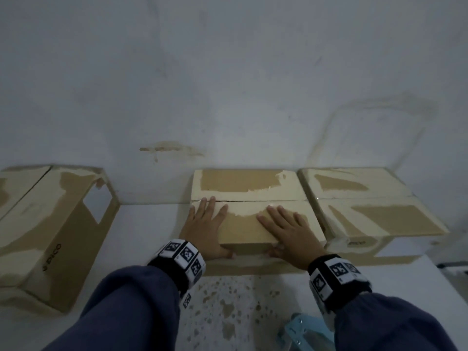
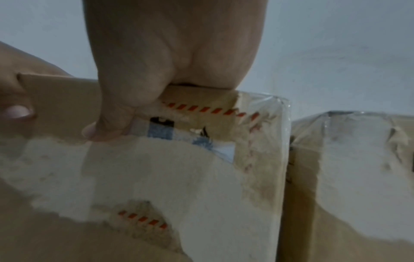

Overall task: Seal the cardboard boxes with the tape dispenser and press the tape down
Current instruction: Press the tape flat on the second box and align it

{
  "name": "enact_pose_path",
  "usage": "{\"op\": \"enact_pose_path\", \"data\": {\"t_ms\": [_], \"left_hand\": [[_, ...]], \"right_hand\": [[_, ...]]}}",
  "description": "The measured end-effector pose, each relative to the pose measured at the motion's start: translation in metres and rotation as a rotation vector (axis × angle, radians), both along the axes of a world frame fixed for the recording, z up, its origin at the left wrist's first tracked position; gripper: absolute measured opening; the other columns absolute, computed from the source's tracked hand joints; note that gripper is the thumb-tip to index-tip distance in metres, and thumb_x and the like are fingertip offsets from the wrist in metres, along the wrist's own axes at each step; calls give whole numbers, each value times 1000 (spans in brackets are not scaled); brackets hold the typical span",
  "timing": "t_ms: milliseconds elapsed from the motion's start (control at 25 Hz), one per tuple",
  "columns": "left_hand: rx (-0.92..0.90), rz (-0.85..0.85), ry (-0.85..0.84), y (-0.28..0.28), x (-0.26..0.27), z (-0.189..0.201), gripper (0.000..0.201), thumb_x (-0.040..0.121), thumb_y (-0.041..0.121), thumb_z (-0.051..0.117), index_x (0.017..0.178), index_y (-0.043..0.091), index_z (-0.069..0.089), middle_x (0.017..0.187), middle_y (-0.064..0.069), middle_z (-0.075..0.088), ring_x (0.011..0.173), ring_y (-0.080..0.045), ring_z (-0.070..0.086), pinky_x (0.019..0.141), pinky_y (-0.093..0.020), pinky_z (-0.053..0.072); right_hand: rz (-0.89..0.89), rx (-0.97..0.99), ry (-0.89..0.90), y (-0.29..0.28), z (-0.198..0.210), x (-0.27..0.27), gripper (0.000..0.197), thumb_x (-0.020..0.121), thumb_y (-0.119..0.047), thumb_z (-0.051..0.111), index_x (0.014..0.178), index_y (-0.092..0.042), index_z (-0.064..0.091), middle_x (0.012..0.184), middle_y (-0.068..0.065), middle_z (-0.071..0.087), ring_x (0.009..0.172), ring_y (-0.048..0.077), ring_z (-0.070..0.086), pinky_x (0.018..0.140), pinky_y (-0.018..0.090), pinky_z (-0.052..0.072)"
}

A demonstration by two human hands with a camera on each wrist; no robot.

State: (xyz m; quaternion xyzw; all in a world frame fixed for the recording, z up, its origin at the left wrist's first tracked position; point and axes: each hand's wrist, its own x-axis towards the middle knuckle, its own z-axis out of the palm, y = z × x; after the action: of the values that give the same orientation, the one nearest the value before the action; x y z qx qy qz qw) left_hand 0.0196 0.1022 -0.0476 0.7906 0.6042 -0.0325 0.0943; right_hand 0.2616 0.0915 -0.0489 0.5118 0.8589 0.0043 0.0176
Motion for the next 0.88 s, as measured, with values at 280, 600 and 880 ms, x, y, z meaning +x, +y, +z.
{"op": "enact_pose_path", "data": {"t_ms": [280,600,880], "left_hand": [[-34,19,71,6,16,6,123,61,75,62,149,26,-8,158,-9,-16,145,-32,-14,118,-51,-2],[-134,96,-125,-22,5,28,100,77,47,69,150,25,5,159,-5,-8,147,-26,-10,118,-47,0],[-20,331,-220,-78,-117,46,95,78,51,65,151,27,8,160,-1,-7,147,-19,-9,118,-43,-3]], "right_hand": [[-13,-26,5,11,4,13,91,80,-54,59,143,-40,-4,160,3,7,147,28,8,115,50,14],[-95,-42,-9,-6,35,-39,57,83,-32,55,134,-17,35,146,12,30,139,33,22,105,55,29],[280,-141,37,-35,44,-179,56,89,-36,53,139,-16,37,156,4,18,147,23,6,114,52,10]]}}
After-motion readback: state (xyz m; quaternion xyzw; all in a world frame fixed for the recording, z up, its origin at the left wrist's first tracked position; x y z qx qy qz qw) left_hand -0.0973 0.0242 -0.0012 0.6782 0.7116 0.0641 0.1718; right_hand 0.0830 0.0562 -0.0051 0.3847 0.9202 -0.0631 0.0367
